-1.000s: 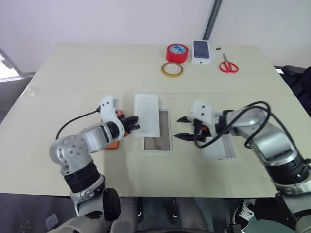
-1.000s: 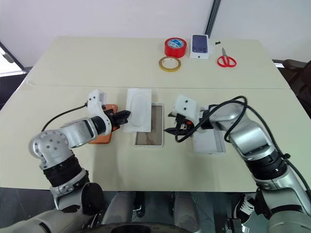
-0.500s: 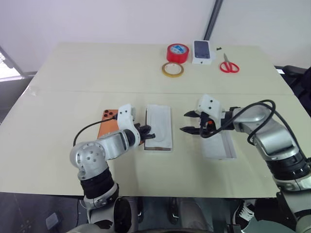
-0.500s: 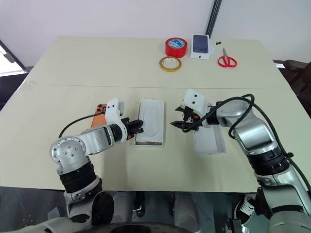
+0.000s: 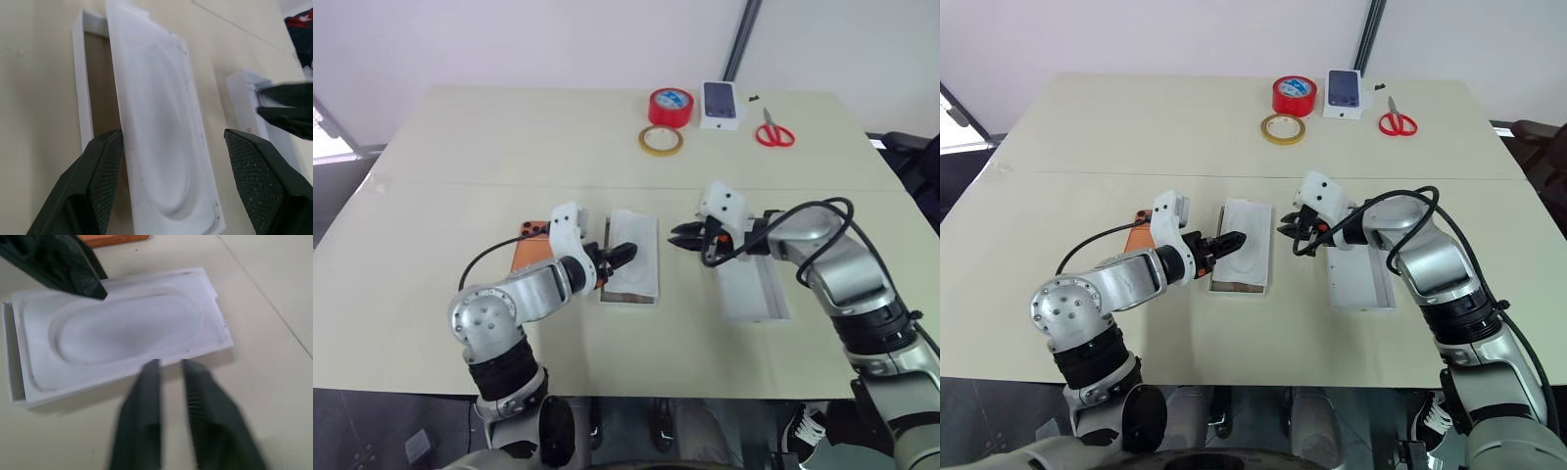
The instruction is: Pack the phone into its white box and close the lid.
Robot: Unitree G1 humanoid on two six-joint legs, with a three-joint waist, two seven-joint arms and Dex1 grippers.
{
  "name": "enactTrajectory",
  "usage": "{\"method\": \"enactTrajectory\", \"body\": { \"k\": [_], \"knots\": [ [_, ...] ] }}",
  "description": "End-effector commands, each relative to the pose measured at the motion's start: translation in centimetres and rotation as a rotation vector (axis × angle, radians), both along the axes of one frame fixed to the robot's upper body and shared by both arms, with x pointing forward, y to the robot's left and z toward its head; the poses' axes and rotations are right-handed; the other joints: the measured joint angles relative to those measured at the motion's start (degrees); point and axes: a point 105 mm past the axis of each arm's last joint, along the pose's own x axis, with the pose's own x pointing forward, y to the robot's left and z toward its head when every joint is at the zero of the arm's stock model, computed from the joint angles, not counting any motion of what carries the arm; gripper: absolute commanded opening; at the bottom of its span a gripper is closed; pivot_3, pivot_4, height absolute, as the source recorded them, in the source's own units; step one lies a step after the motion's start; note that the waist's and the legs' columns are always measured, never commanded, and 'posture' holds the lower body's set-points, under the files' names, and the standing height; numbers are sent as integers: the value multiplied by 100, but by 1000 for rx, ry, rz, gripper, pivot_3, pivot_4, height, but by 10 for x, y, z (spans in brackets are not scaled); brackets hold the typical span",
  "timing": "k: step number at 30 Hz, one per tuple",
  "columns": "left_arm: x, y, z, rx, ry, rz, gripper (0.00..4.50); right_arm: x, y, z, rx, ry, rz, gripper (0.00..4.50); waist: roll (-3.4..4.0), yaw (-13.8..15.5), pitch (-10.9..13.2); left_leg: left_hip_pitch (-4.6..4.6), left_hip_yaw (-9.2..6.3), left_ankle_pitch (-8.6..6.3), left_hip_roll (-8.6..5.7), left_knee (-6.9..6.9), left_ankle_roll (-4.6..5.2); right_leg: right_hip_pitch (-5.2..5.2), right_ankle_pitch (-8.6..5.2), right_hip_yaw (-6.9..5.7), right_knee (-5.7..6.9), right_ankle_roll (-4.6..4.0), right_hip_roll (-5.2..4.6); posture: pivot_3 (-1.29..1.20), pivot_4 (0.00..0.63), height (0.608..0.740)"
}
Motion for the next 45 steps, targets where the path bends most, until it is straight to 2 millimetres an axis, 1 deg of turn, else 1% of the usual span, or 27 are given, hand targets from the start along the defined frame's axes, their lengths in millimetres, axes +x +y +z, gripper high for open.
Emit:
{"method": "enactTrajectory", "body": {
  "k": [1, 5, 8, 12, 14, 17, 19, 21, 23, 27, 32, 38, 42, 45],
  "knots": [
    [-4, 9, 19, 0, -88, -18, 3482, 4, 21, 16, 17, -70, 18, 32, 0, -24, 0, 1, 2, 0, 1, -1, 0, -1, 0, 1, 2, 0, 0, 0, 150, 740],
    [-4, 33, 12, 27, -66, 33, 3482, 6, 37, 14, 24, -73, 21, 32, 0, -8, 0, 2, -1, 1, 2, -2, -1, -1, 0, -1, 5, 0, 2, 0, 150, 740],
    [-5, 60, 7, 90, -62, 83, 3482, 18, 48, 8, 9, -82, -21, 32, 0, -27, 0, 2, 0, 1, 1, -2, -2, -1, 0, -1, 5, 0, 1, 0, 150, 740],
    [-11, 88, 17, 160, -166, 85, 3482, 35, 55, 0, -28, -98, -83, 32, 1, -59, 0, 1, 2, 5, 2, -5, -11, -7, 1, -1, 9, -1, 1, 0, 150, 740],
    [-21, 97, 22, 217, -250, 29, 3482, 40, 62, -3, -29, -95, -86, 32, 0, -91, 0, 0, 6, 8, 1, -14, -18, -14, 1, 0, 6, -2, -3, 0, 150, 740],
    [-35, 100, 23, 282, -338, -80, 3482, 43, 69, -8, -33, -91, -77, 32, 2, -151, -1, -5, 15, 4, -2, -33, -45, -29, 2, 3, 4, -5, -13, 0, 150, 740],
    [-44, 101, 20, 338, -388, -160, 3482, 46, 73, -13, -57, -98, -65, 32, 1, -174, -1, -6, 15, 6, -2, -40, -51, -39, 3, 4, 4, -8, -21, 0, 150, 740],
    [-51, 101, 18, 355, -413, -218, 3482, 46, 76, -16, -65, -98, -56, 32, 4, -180, 0, -6, 19, 7, 0, -52, -55, -47, 5, 8, 2, -12, -32, 0, 150, 740],
    [-55, 101, 18, 355, -446, -243, 3482, 46, 78, -18, -69, -100, -47, 32, 6, -173, 1, -10, 19, 8, 2, -58, -57, -56, 6, 9, 1, -14, -33, 0, 150, 740],
    [-61, 103, 16, 344, -454, -277, 3482, 43, 84, -22, -78, -98, -26, 32, 6, -185, 1, -15, 21, 8, 4, -65, -58, -85, 6, 12, -2, -15, -35, 0, 150, 740],
    [-64, 109, 8, 367, -438, -278, 3482, 20, 95, -31, -78, -44, 86, 32, 7, -184, 1, -39, 24, 8, 4, -70, -58, -112, 6, 15, -1, -15, -35, 0, 150, 740],
    [-63, 115, 6, 378, -438, -252, 3482, -8, 99, -36, -85, 16, 196, 32, 7, -176, 1, -91, 23, 11, 4, -50, -57, -134, 7, 13, 14, -14, -33, 0, 150, 740],
    [-62, 116, 6, 380, -440, -245, 3482, -16, 99, -34, -89, 30, 227, 32, 7, -174, 1, -93, 23, 12, 4, -39, -56, -133, 9, 11, 15, -17, -31, 0, 150, 740],
    [-61, 116, 6, 380, -442, -242, 3482, -13, 97, -31, -90, 15, 213, 32, 6, -173, 1, -93, 23, 12, 6, -38, -56, -134, 11, 10, 15, -20, -23, 0, 150, 740]
  ]
}}
